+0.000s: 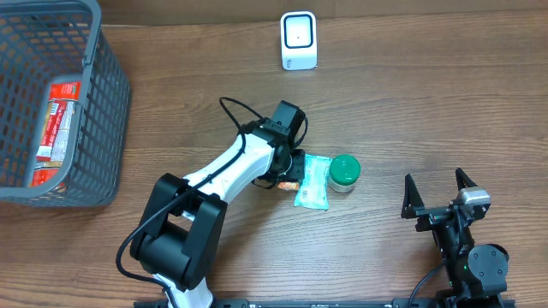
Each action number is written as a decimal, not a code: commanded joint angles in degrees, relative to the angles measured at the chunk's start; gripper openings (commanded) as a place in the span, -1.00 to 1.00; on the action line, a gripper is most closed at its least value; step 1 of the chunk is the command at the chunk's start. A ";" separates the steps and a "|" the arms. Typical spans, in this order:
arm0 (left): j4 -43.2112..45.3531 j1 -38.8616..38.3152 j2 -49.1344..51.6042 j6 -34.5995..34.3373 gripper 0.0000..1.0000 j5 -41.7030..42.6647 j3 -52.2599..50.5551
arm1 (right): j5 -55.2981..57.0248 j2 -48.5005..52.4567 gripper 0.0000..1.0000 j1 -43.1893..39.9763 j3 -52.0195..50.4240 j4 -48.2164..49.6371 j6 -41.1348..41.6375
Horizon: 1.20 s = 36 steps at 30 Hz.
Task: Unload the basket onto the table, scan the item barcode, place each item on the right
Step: 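Open the left gripper and release the tissue and wipes packs, then move the left gripper back into the grey basket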
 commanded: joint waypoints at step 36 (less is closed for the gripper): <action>-37.24 16.33 0.70 9.94 0.59 -37.07 57.07 | -0.35 -0.46 1.00 -0.17 -0.61 0.39 -0.04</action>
